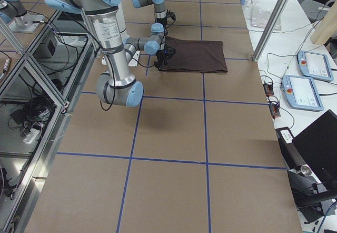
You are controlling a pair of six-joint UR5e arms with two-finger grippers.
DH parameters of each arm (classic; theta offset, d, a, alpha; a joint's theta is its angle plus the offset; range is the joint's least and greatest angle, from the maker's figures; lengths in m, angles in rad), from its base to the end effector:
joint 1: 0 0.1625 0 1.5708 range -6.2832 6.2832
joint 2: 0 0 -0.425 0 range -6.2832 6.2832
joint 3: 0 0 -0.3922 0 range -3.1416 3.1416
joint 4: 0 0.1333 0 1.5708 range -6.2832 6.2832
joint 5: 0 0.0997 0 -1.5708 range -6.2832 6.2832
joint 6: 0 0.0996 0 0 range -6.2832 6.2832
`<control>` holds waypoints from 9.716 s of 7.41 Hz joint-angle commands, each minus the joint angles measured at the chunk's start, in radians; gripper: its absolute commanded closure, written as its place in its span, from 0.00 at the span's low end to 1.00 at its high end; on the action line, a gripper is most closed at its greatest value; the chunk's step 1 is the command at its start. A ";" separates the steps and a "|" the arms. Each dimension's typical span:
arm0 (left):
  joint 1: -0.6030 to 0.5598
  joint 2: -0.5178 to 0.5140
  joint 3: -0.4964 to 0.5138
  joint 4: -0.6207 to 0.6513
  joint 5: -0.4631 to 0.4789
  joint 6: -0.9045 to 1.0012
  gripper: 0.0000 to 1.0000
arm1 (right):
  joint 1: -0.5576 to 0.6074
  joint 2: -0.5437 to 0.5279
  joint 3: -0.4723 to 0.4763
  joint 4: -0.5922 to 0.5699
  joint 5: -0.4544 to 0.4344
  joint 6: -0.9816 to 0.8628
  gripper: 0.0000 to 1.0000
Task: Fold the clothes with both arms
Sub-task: 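Grasp the two near corners of the shirt with both grippers, then lift the near edge with both grippers and fold it away from the robot, then release the folded edge and raise both grippers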
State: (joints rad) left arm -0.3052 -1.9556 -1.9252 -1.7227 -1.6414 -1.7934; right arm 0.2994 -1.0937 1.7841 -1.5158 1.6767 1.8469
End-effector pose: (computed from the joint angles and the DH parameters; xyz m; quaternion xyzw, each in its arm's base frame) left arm 0.5241 -0.2975 0.2771 -0.0140 0.4316 -0.2206 0.8746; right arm -0.5734 -0.3055 0.2954 -0.0451 -0.3642 0.2455 0.8973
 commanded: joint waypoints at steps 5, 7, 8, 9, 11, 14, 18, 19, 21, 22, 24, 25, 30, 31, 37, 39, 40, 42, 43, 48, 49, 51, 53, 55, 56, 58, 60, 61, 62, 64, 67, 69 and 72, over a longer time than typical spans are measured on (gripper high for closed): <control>-0.006 0.000 0.000 0.000 0.000 0.012 1.00 | 0.014 0.035 -0.005 0.000 0.000 -0.012 1.00; -0.008 0.000 0.000 0.000 0.000 0.012 1.00 | 0.014 0.053 -0.035 0.006 0.000 -0.012 1.00; -0.008 0.000 0.000 0.000 0.000 0.012 1.00 | 0.015 0.066 -0.043 0.005 0.000 -0.014 1.00; -0.009 0.000 0.000 0.000 0.000 0.012 1.00 | 0.023 0.072 -0.042 0.006 0.002 -0.014 1.00; -0.015 0.000 -0.002 0.002 -0.001 0.012 1.00 | 0.027 0.074 -0.026 0.006 0.009 -0.015 1.00; -0.014 0.011 -0.073 0.037 -0.008 0.012 1.00 | 0.026 0.011 0.083 0.002 0.017 -0.014 1.00; -0.011 0.001 -0.080 0.048 -0.009 0.012 1.00 | 0.007 0.015 0.074 0.011 0.017 -0.012 0.00; -0.011 0.001 -0.080 0.048 -0.009 0.012 1.00 | 0.009 0.020 0.074 0.011 0.017 -0.006 0.00; -0.011 0.003 -0.080 0.048 -0.009 0.012 1.00 | -0.008 0.026 0.043 0.011 0.011 0.067 0.00; -0.011 0.004 -0.078 0.049 -0.009 0.012 1.00 | -0.009 0.049 0.002 0.011 0.009 0.136 0.00; -0.011 0.004 -0.078 0.048 -0.009 0.012 1.00 | -0.016 0.055 -0.017 0.006 0.009 0.221 0.00; -0.011 0.004 -0.078 0.048 -0.009 0.012 1.00 | -0.022 0.055 -0.015 -0.001 0.009 0.236 0.00; -0.011 0.003 -0.078 0.049 -0.009 0.012 1.00 | -0.045 0.041 -0.018 -0.006 0.006 0.261 0.00; -0.011 0.001 -0.078 0.049 -0.009 0.012 1.00 | -0.045 0.041 -0.018 -0.006 0.006 0.261 0.01; -0.009 0.003 -0.077 0.049 -0.009 0.012 1.00 | -0.037 0.047 -0.018 -0.006 0.006 0.256 1.00; -0.011 0.004 -0.078 0.049 -0.008 0.012 1.00 | -0.036 0.047 -0.012 -0.007 -0.014 0.256 1.00; -0.009 0.004 -0.077 0.049 -0.009 0.012 1.00 | -0.036 0.051 -0.014 -0.006 -0.017 0.256 1.00; -0.011 0.001 -0.077 0.049 -0.009 0.012 1.00 | -0.036 0.052 -0.018 -0.006 -0.025 0.258 1.00; -0.009 0.000 -0.077 0.049 -0.009 0.012 1.00 | -0.036 0.052 -0.018 -0.006 -0.029 0.258 1.00; -0.011 0.001 -0.075 0.049 -0.009 0.012 1.00 | -0.028 0.072 -0.018 -0.006 -0.028 0.252 1.00; -0.009 0.000 -0.074 0.048 -0.009 0.012 1.00 | -0.028 0.072 -0.018 -0.006 -0.028 0.252 1.00; -0.011 0.000 -0.074 0.048 -0.009 0.012 1.00 | -0.028 0.071 -0.020 -0.006 -0.026 0.250 1.00; -0.008 0.001 -0.087 0.048 -0.008 -0.001 1.00 | -0.023 0.054 0.003 -0.006 0.009 0.220 1.00; 0.046 0.006 -0.155 0.069 -0.009 -0.006 1.00 | -0.034 0.008 0.093 -0.009 0.032 0.204 1.00; 0.085 0.006 -0.194 0.103 -0.009 -0.027 1.00 | -0.063 -0.021 0.171 -0.042 0.032 0.204 1.00; 0.120 0.006 -0.235 0.115 -0.011 -0.069 1.00 | -0.074 -0.011 0.196 -0.061 0.031 0.203 1.00; 0.069 0.000 -0.233 0.115 -0.089 -0.052 1.00 | 0.007 -0.003 0.190 -0.058 0.035 0.079 1.00; 0.005 -0.003 -0.232 0.117 -0.093 -0.035 1.00 | 0.080 0.006 0.187 -0.057 0.096 0.048 1.00; -0.064 -0.005 -0.229 0.115 -0.150 0.027 1.00 | 0.155 0.026 0.179 -0.057 0.179 0.011 1.00; -0.177 -0.031 -0.183 0.112 -0.192 0.038 1.00 | 0.230 0.146 0.047 -0.055 0.212 -0.012 1.00; -0.279 -0.124 -0.007 0.098 -0.190 0.087 1.00 | 0.300 0.242 -0.099 -0.052 0.235 -0.066 1.00; -0.340 -0.160 0.198 -0.059 -0.189 0.108 1.00 | 0.332 0.355 -0.287 -0.046 0.250 -0.133 1.00; -0.483 -0.267 0.519 -0.233 -0.154 0.302 0.00 | 0.455 0.519 -0.754 0.247 0.302 -0.219 0.00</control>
State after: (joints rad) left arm -0.7235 -2.1861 -1.5184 -1.8981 -1.8130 -1.5803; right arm 0.6910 -0.6404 1.2021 -1.3467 1.9450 1.6894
